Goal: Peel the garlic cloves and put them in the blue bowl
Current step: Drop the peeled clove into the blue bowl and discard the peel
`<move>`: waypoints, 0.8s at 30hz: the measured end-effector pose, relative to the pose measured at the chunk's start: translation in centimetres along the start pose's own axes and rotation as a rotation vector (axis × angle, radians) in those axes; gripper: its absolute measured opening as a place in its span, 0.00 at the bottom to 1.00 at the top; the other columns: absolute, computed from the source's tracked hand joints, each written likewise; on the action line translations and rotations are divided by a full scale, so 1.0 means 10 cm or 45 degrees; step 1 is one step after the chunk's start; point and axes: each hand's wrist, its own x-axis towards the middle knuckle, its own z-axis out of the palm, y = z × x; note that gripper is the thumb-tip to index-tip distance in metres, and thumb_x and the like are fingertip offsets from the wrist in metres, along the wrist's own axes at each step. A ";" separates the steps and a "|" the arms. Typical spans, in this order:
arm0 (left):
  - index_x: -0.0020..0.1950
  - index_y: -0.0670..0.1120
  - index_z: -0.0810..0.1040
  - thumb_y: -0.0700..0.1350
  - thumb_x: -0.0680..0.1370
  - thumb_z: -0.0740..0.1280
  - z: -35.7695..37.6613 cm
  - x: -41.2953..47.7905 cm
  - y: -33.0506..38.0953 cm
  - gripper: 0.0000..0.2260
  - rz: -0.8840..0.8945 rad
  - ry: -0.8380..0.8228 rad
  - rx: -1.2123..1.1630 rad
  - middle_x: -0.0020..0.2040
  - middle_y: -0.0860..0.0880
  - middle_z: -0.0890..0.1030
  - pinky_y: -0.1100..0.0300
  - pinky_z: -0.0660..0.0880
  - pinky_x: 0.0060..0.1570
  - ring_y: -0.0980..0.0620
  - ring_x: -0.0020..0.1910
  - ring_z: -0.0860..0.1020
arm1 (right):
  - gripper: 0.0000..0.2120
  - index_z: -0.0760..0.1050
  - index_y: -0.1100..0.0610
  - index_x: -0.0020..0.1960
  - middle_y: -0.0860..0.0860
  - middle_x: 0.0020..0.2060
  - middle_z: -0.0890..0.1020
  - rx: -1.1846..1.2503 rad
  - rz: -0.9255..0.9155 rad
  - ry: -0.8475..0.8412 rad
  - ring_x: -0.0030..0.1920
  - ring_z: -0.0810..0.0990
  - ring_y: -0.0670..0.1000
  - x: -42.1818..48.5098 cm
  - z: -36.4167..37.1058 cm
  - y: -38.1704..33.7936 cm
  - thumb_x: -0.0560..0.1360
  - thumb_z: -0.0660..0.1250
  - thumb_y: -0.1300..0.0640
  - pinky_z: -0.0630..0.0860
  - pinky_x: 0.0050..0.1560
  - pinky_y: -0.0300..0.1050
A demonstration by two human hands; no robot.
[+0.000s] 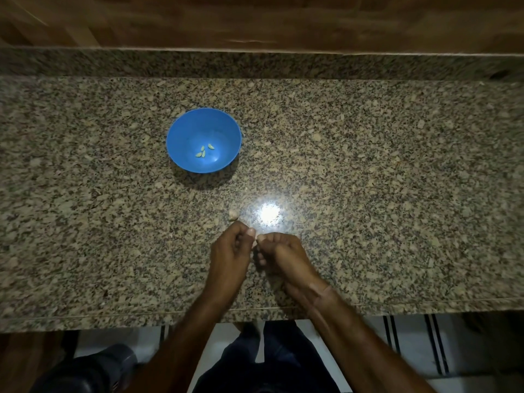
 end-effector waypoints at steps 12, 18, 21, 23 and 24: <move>0.43 0.43 0.78 0.44 0.85 0.65 0.02 -0.03 -0.07 0.11 -0.201 -0.061 -0.180 0.35 0.45 0.77 0.60 0.69 0.35 0.52 0.33 0.73 | 0.09 0.81 0.57 0.41 0.52 0.36 0.84 -0.422 -0.451 0.134 0.37 0.81 0.52 0.03 -0.08 0.09 0.80 0.70 0.60 0.77 0.39 0.48; 0.39 0.45 0.74 0.43 0.85 0.62 0.08 -0.02 -0.06 0.15 -0.229 -0.041 -0.239 0.33 0.49 0.74 0.58 0.66 0.32 0.53 0.32 0.69 | 0.11 0.78 0.57 0.41 0.56 0.36 0.82 -0.360 -0.256 0.072 0.37 0.80 0.53 -0.01 -0.05 0.08 0.82 0.68 0.59 0.76 0.39 0.48; 0.36 0.49 0.75 0.44 0.85 0.60 0.08 -0.02 -0.07 0.17 -0.436 -0.111 -0.399 0.31 0.50 0.72 0.56 0.63 0.31 0.51 0.31 0.67 | 0.08 0.79 0.55 0.45 0.49 0.38 0.83 -0.650 -0.579 0.083 0.41 0.81 0.48 -0.05 -0.08 0.07 0.83 0.66 0.60 0.76 0.42 0.39; 0.39 0.45 0.75 0.46 0.86 0.61 0.05 -0.04 -0.09 0.16 -0.256 -0.088 -0.175 0.32 0.49 0.73 0.54 0.65 0.33 0.51 0.32 0.69 | 0.08 0.78 0.55 0.45 0.48 0.38 0.82 -0.680 -0.571 0.079 0.40 0.80 0.45 -0.04 -0.07 0.06 0.83 0.65 0.60 0.74 0.40 0.37; 0.40 0.42 0.75 0.46 0.86 0.62 0.04 -0.04 -0.10 0.16 -0.184 -0.079 -0.099 0.33 0.48 0.74 0.52 0.66 0.34 0.52 0.33 0.70 | 0.08 0.78 0.55 0.45 0.49 0.39 0.82 -0.695 -0.545 0.076 0.40 0.79 0.45 -0.02 -0.08 0.07 0.83 0.65 0.59 0.73 0.40 0.38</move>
